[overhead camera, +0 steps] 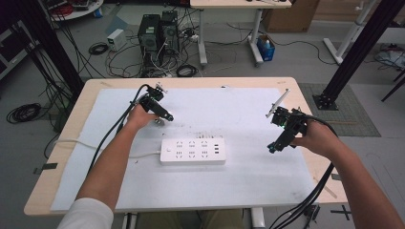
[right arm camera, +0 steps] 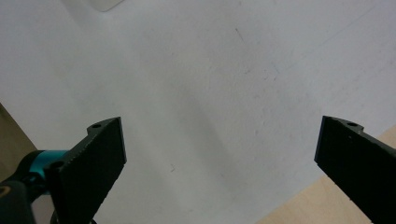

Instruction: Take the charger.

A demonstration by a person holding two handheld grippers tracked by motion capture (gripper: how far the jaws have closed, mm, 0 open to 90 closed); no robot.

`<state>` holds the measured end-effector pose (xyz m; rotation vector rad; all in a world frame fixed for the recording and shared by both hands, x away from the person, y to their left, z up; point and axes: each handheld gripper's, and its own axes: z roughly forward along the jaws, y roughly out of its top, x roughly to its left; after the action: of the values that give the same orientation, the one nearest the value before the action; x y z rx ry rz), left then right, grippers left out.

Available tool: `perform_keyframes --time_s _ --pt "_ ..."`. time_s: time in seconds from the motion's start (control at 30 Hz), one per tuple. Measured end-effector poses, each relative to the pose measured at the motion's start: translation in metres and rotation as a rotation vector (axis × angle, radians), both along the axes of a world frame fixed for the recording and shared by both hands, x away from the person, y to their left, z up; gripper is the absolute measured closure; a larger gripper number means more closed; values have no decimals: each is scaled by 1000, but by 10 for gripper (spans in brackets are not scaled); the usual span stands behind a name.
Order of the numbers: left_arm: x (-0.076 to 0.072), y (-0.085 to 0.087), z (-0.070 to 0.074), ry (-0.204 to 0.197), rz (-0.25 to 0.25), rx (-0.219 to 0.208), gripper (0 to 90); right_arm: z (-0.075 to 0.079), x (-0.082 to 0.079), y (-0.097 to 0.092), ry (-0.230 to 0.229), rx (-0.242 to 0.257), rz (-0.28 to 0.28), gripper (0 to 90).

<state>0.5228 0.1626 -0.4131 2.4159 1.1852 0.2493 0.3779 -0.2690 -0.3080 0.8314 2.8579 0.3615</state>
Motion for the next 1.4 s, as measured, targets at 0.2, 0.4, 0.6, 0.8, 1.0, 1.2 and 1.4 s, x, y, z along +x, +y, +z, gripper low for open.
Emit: perform_keyframes --time_s 0.2,0.4,0.6,0.8,1.0,1.2,1.4 --pt "1 -2 -7 8 -1 -1 58 -2 -1 0 3 0 0 13" --pt "1 -3 -10 16 -22 10 157 -5 -1 -1 8 -4 7 13" --pt "1 -1 -10 8 -10 -1 202 -4 -1 -3 9 1 -4 13" --pt "-2 1 -10 -24 -13 7 279 -5 -1 -3 9 2 -4 13" --pt "-3 1 -9 -27 -31 -6 337 -5 -1 -2 14 3 -10 13" --pt "-5 6 -8 -32 -44 -23 425 -4 -2 -3 7 4 -4 13" --pt "-11 7 6 -52 -72 -34 425 -4 -5 -2 10 -3 -11 13"
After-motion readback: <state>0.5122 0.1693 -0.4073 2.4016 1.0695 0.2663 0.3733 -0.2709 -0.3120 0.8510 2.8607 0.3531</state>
